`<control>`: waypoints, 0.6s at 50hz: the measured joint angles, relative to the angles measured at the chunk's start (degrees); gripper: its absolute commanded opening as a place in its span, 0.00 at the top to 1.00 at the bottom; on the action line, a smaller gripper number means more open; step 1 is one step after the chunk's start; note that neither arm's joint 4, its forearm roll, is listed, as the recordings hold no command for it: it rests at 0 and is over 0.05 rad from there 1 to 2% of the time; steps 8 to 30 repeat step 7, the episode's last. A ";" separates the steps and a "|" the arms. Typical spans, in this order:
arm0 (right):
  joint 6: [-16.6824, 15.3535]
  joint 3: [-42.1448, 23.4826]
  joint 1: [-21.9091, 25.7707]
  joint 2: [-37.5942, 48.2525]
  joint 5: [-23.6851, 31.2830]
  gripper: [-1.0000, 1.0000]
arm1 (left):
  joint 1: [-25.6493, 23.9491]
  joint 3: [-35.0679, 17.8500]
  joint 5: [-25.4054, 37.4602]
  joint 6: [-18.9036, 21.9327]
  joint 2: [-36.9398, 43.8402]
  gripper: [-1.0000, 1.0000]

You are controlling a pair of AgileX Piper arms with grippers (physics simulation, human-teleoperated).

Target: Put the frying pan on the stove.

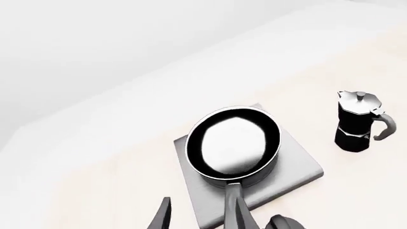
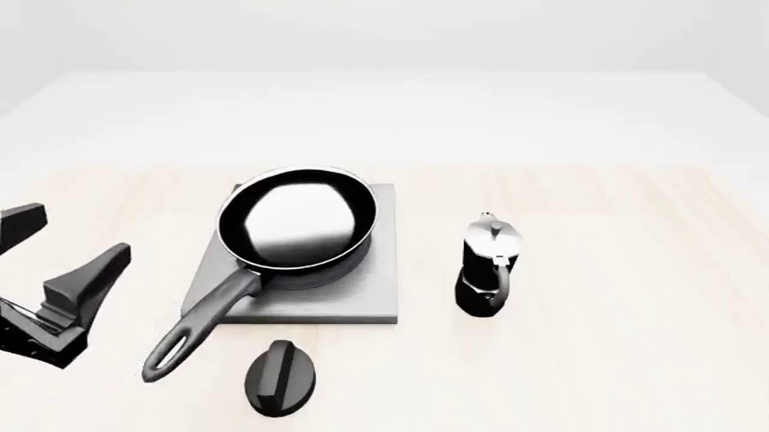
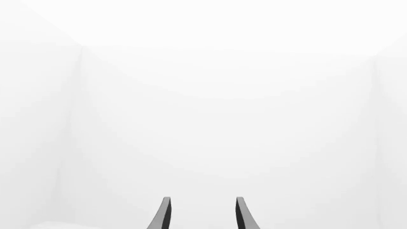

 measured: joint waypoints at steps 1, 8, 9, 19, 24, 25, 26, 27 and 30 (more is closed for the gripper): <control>0.00 -0.01 0.00 0.00 0.01 0.00 | 0.00 -0.45 0.26 0.00 -0.43 0.00; 0.02 -0.09 0.00 0.00 0.08 0.00 | 0.09 -2.98 1.66 0.11 -3.23 0.00; 0.02 -0.09 0.00 0.00 0.08 0.00 | 0.09 -2.98 1.66 0.11 -3.23 0.00; 0.02 -0.09 0.00 0.00 0.08 0.00 | 0.09 -2.98 1.66 0.11 -3.23 0.00; 0.02 -0.09 0.00 0.00 0.08 0.00 | 0.09 -2.98 1.66 0.11 -3.23 0.00; 0.02 -0.09 0.00 0.00 0.08 0.00 | 0.09 -2.98 1.66 0.11 -3.23 0.00; 0.02 -0.09 0.00 0.00 0.08 0.00 | 0.09 -2.98 1.66 0.11 -3.23 0.00; 0.02 -0.09 0.00 0.00 0.08 0.00 | 0.09 -2.98 1.66 0.11 -3.23 0.00; 0.02 -0.09 0.00 0.00 0.08 0.00 | 0.09 -2.98 1.66 0.11 -3.23 0.00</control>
